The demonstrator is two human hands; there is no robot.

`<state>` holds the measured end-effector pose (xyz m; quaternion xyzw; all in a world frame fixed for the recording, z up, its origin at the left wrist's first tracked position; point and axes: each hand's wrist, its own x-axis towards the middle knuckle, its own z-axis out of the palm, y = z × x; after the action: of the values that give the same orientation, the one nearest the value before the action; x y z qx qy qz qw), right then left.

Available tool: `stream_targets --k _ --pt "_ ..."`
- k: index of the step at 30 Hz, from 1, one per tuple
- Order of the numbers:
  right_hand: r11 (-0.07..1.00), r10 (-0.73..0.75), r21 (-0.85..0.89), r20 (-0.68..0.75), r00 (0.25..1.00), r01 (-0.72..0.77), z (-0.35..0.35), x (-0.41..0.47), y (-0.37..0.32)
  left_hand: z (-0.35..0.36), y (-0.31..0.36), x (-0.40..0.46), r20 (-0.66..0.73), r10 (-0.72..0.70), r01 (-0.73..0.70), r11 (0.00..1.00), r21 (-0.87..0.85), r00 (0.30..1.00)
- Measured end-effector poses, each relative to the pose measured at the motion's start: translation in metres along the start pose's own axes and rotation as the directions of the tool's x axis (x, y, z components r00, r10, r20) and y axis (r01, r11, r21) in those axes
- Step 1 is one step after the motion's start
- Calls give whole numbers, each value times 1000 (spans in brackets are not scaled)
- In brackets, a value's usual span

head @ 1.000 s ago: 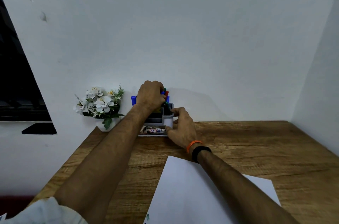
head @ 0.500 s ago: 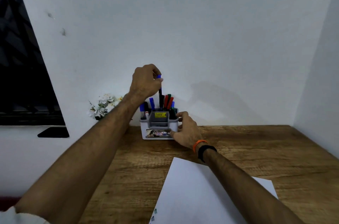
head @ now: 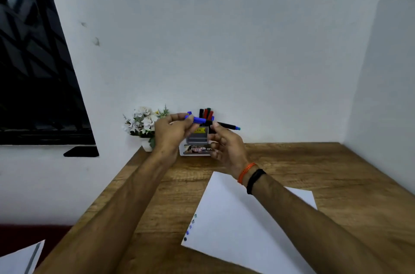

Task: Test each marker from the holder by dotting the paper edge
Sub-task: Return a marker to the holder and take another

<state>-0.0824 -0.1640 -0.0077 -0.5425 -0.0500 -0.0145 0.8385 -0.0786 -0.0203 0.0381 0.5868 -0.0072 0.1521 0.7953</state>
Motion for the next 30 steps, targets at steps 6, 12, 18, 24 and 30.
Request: stream_targets --k 6,12,18,24,30 --pt "985 -80 -157 -20 997 75 -22 -25 -2 -22 -27 -43 225 -81 76 997 31 971" --pt "906 -130 -383 157 979 182 -38 -45 5 -24 -27 -54 580 -12 -410 695 591 814" --pt "905 -142 -362 233 962 221 -42 -50 14 -23 -40 -61 703 2 -613 492 618 711" --pt "937 -120 -287 273 954 200 -42 -47 20 -26 -52 -61 703 122 -660 487 573 700" --pt "961 -88 -228 277 957 154 -45 -43 20 -32 -63 -56 694 130 -639 537 551 708"
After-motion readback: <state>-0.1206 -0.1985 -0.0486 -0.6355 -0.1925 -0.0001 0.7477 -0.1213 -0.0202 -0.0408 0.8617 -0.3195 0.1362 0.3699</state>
